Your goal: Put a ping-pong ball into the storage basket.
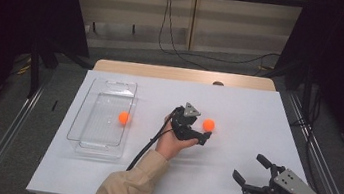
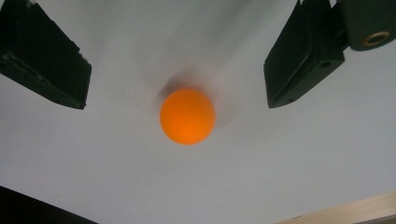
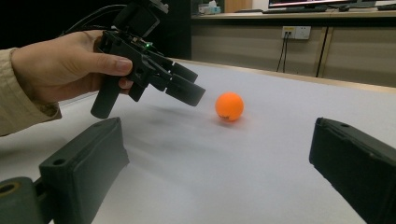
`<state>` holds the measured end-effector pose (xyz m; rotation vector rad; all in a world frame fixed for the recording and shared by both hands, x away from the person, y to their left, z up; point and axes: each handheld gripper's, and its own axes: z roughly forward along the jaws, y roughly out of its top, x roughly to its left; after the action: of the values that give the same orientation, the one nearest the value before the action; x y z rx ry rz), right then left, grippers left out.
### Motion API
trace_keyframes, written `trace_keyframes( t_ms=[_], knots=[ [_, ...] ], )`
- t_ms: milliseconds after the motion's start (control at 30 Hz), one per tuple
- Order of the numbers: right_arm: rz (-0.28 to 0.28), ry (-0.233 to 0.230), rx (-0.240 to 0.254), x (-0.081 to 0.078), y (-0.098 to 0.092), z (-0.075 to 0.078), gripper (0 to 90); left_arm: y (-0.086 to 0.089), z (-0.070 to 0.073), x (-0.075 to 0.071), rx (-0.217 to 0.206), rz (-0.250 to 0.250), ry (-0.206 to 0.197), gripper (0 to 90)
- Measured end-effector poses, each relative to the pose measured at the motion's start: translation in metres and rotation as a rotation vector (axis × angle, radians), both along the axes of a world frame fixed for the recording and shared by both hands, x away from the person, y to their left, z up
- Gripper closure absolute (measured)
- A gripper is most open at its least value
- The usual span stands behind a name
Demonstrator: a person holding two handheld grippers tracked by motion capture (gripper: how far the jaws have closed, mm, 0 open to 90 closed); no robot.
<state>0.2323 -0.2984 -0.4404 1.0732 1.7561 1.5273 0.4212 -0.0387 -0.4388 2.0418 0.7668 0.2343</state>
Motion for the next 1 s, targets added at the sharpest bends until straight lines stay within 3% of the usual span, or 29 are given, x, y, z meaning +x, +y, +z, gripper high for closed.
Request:
trace_keyframes(
  t_ms=[267, 1000],
  knots=[
    [0.001, -0.001, -0.004, -0.0001, -0.0004, 0.0, 2.9, -0.0024, -0.0017, 0.003, 0.015, -0.001, -0.005, 7.4],
    [0.003, 0.0, -0.002, 0.0, 0.0003, -0.0002, 2.9, -0.009, -0.0061, 0.0075, 0.007, 0.005, -0.003, 7.8]
  ],
)
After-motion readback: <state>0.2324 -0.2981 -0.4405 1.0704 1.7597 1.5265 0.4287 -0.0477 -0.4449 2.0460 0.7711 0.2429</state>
